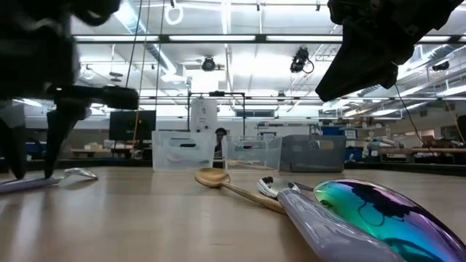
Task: Sort silverware by color (type)
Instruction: Put the violet spoon into the black bin
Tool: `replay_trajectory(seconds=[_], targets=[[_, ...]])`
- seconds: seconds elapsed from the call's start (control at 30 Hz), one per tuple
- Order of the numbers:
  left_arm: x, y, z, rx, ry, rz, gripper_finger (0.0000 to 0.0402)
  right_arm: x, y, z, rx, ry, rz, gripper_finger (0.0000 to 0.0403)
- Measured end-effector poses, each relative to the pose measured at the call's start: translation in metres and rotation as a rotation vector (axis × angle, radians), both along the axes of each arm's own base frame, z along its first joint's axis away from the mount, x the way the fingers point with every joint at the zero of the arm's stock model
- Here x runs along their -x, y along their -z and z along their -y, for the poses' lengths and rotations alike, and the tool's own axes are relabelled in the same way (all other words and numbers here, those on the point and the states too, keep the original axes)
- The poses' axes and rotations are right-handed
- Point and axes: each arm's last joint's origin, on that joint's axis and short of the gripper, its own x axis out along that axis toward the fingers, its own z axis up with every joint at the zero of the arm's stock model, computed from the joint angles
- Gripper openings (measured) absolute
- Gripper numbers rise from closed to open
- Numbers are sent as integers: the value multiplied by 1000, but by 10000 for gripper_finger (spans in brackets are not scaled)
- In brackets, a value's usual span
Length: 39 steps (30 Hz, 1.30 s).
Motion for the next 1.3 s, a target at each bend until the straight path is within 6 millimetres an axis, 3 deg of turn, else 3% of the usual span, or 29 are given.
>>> replay_trajectory(seconds=[0.17,0.4,0.73,1.1,1.3], targets=[[13,9,4,-128,93,33,105,-1,-1,0,-5,-1,11,116],[18,11,10,-132,148,36,105,-1,-1,0,1,5,18,116],[19,-23,5,-25,153,133,105,-2,-2,-1,-1,2,26,116],[18,-22,12,60,294,103,105,-1,-2,-4,-6,-12,36,117],[27,-1,5,59,353,54,105,-1,-2,-5,-7,-13,39,117]])
